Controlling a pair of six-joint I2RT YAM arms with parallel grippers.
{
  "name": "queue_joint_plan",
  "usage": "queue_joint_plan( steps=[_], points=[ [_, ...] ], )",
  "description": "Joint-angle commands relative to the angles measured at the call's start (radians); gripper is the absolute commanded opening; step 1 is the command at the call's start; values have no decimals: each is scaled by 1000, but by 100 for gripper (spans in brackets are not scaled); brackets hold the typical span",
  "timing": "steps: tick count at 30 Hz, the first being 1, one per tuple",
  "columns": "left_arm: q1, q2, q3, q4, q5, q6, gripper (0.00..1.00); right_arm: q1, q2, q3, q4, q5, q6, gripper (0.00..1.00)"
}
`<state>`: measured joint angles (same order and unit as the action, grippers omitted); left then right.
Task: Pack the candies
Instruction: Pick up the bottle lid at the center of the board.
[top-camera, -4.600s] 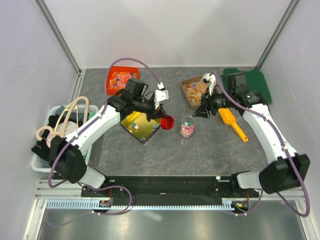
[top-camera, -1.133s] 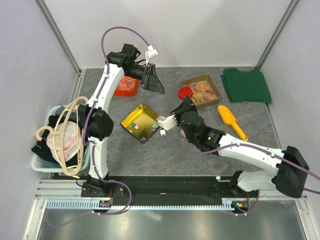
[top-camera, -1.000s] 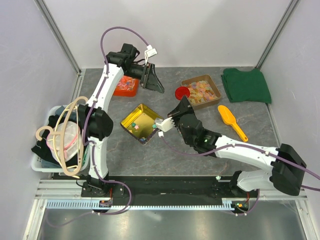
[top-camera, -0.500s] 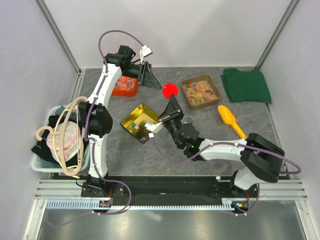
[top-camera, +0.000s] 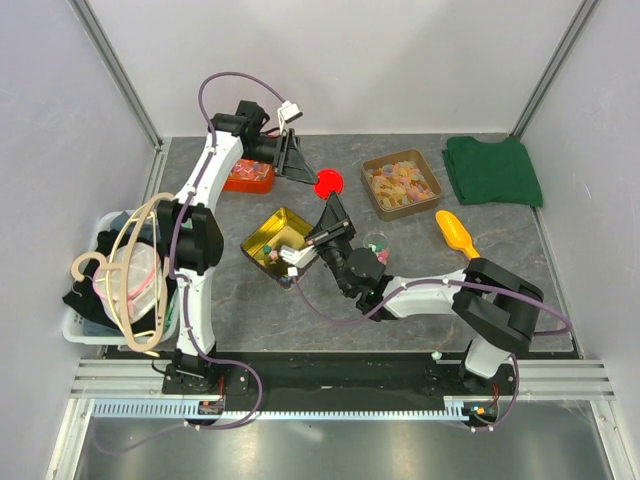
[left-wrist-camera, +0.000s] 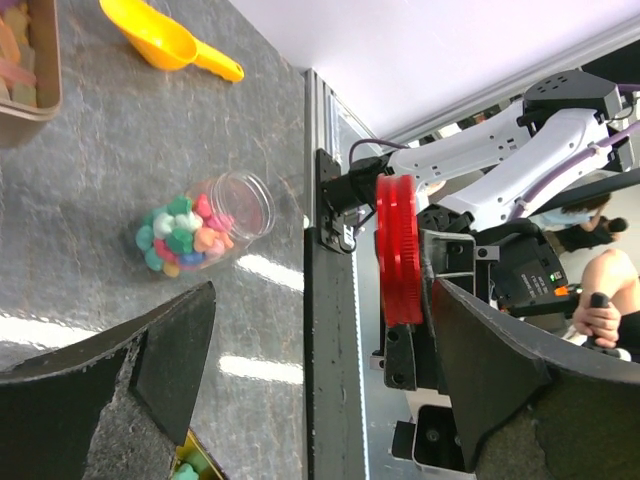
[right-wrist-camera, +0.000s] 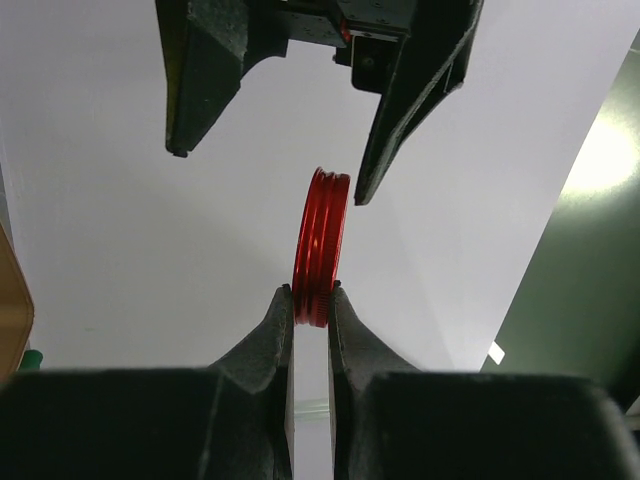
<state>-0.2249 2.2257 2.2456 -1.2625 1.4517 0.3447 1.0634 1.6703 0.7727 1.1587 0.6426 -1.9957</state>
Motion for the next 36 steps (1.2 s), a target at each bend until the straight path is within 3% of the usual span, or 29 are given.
queue_joint_plan(
  steps=[1,8,20,21,23,24,25,32,36],
  points=[
    [1,-81,-29,6,159,4,92,9,38,56,70,2,-190,3],
    [-2,-109,-47,6,173,4,87,7,108,100,70,17,-181,3],
    [-16,-166,-122,6,174,22,67,7,169,180,58,32,-179,4],
    [-17,-172,-124,6,174,25,60,9,172,180,59,34,-181,4],
    [-22,-178,-132,5,174,27,54,9,181,186,62,37,-183,4],
    [-22,-185,-132,6,173,30,43,7,186,188,64,42,-183,4],
    [-24,-189,-138,6,170,33,40,7,186,189,64,43,-181,4],
    [-24,-202,-150,6,156,43,35,7,186,180,53,58,-175,4],
    [-22,-201,-144,5,159,43,45,9,180,171,50,65,-166,4]
  ],
)
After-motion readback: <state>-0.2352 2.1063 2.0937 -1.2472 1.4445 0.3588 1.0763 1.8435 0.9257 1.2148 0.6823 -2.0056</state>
